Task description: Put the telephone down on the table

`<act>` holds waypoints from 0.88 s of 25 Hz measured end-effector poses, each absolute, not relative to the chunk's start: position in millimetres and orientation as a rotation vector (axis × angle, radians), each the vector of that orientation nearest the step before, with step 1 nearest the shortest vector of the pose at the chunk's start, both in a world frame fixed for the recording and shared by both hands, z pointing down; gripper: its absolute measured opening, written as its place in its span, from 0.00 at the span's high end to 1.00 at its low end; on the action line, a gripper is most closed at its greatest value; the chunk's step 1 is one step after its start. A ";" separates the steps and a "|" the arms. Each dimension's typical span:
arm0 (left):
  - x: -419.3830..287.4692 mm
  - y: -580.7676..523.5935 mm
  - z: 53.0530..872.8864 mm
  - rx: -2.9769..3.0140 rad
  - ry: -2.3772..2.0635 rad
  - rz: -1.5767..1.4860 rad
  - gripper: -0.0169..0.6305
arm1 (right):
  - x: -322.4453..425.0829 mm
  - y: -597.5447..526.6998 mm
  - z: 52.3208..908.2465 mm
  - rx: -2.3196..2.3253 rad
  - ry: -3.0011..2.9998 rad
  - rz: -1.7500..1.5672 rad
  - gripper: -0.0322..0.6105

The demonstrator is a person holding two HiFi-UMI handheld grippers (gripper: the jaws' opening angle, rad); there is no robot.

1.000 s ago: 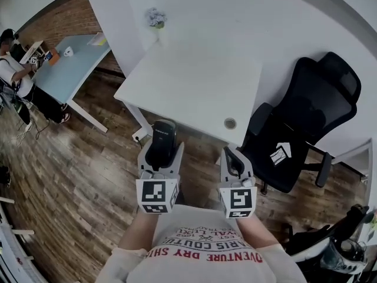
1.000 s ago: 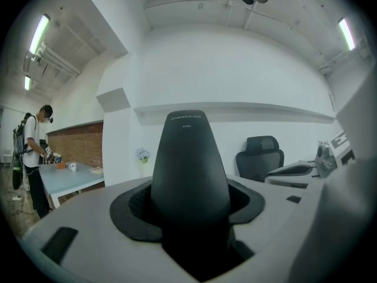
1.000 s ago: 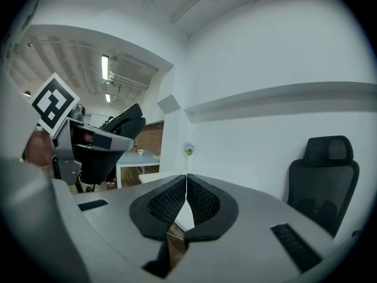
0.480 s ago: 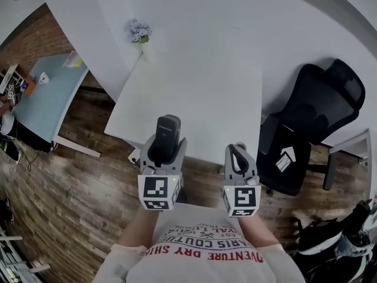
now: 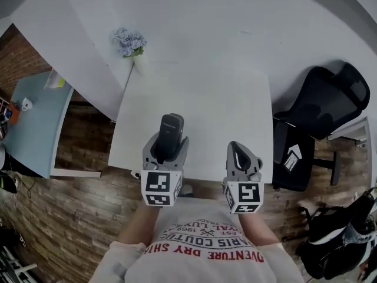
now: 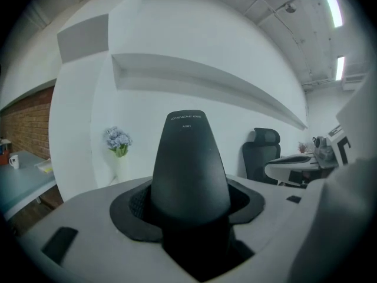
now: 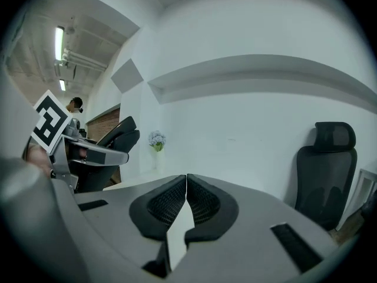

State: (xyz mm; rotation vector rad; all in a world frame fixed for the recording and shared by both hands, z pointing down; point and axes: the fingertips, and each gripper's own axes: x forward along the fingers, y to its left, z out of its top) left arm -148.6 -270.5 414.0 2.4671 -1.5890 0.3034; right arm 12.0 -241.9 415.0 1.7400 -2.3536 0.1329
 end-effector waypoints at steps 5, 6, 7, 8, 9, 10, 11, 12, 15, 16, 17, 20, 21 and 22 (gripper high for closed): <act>-154.6 -301.4 435.8 2.450 -1.512 0.343 0.53 | 6.1 -271.3 424.1 1.760 -2.293 0.171 0.91; -154.9 -307.0 442.1 2.440 -1.498 0.356 0.53 | 6.8 -276.7 427.1 1.763 -2.281 0.181 0.91; -155.1 -312.5 448.9 2.427 -1.486 0.369 0.53 | 7.7 -282.1 430.5 1.764 -2.271 0.192 0.91; -155.1 -317.7 456.2 2.409 -1.475 0.383 0.53 | 8.5 -287.5 434.5 1.761 -2.264 0.204 0.91; -154.6 -322.6 463.6 2.389 -1.465 0.396 0.53 | 8.9 -292.8 439.0 1.754 -2.261 0.219 0.91; -153.3 -327.5 470.6 2.368 -1.454 0.408 0.53 | 8.9 -298.2 443.9 1.744 -2.261 0.238 0.91; -151.4 -332.4 477.1 2.350 -1.443 0.420 0.53 | 8.5 -303.5 449.2 1.732 -2.265 0.263 0.91; -148.9 -337.5 483.4 2.334 -1.431 0.433 0.53 | 7.8 -309.1 454.6 1.718 -2.270 0.288 0.91; -142.0 -356.0 503.2 2.303 -1.416 0.481 0.53 | 5.5 -329.3 470.2 1.677 -2.274 0.326 0.91; -140.5 -362.1 511.1 2.291 -1.414 0.499 0.53 | 5.1 -336.5 475.9 1.664 -2.271 0.334 0.91; -139.6 -368.0 519.8 2.276 -1.414 0.518 0.53 | 4.8 -343.6 482.3 1.650 -2.269 0.348 0.91; -137.8 -386.3 546.6 2.211 -1.417 0.564 0.53 | 3.3 -362.2 504.7 1.612 -2.263 0.424 0.91; -136.3 -391.7 556.1 2.189 -1.413 0.579 0.53 | 2.2 -366.9 511.9 1.598 -2.264 0.457 0.91; -134.2 -396.6 565.6 2.170 -1.407 0.598 0.53 | 0.9 -371.0 518.4 1.581 -2.268 0.487 0.91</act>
